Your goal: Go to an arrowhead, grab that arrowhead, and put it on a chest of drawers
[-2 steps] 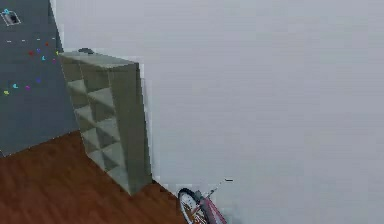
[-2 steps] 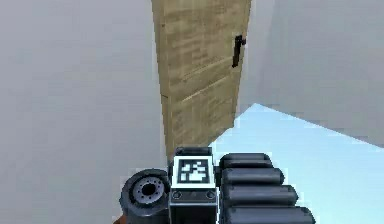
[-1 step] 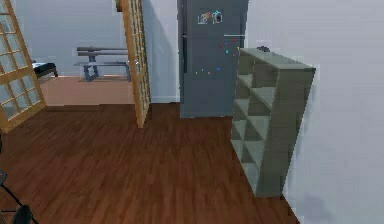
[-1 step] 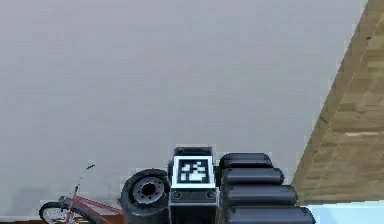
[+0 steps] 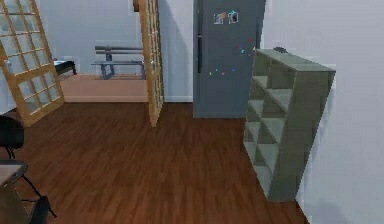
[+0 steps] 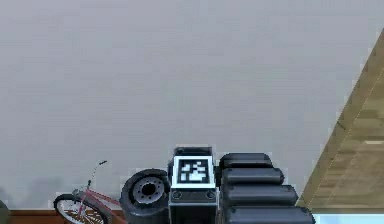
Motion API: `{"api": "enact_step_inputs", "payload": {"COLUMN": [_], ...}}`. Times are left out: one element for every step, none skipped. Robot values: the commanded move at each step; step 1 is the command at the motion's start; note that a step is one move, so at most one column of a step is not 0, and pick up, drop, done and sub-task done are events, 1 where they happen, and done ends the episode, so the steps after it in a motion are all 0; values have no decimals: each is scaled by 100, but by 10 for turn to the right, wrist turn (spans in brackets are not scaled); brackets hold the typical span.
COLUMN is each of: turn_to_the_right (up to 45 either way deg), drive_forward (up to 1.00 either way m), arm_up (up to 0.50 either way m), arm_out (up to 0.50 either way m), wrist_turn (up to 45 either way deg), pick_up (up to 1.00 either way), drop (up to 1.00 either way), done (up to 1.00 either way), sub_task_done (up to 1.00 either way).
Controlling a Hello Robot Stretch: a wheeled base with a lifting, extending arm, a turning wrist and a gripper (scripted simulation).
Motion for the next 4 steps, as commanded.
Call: {"api": "enact_step_inputs", "payload": {"turn_to_the_right": [0, -330, 0, 0], "drive_forward": [75, 0, 100, 100], "arm_up": [0, 0, 0, 0], "arm_out": [0, 0, 0, 0], "wrist_turn": [0, 0, 0, 0], "pick_up": [0, 0, 0, 0], "drop": [0, 0, 0, 0], "done": [0, 0, 0, 0], "sub_task_done": [0, 0, 0, 0]}}
